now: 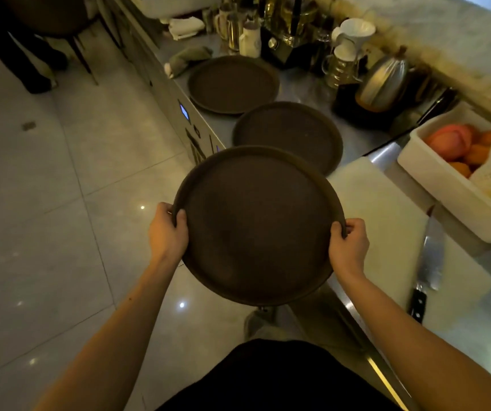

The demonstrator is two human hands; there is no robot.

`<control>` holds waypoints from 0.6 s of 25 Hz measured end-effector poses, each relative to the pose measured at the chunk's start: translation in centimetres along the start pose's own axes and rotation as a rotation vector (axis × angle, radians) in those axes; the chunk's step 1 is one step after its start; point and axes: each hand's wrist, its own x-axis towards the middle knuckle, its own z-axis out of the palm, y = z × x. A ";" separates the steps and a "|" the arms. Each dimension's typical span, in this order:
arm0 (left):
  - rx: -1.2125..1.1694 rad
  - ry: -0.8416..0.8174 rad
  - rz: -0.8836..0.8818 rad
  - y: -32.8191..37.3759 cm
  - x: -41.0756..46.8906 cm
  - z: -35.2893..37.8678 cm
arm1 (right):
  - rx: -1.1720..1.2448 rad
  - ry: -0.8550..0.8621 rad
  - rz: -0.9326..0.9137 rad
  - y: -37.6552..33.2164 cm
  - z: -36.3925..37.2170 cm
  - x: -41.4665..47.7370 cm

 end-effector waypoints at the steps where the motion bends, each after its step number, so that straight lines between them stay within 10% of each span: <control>1: 0.022 -0.019 -0.014 0.9 1.8 1.0 | -0.007 0.022 0.025 -0.1 0.7 1.8; 15: 0.167 -0.277 0.177 8.5 21.1 13.8 | -0.194 0.194 0.202 -1.3 6.8 14.2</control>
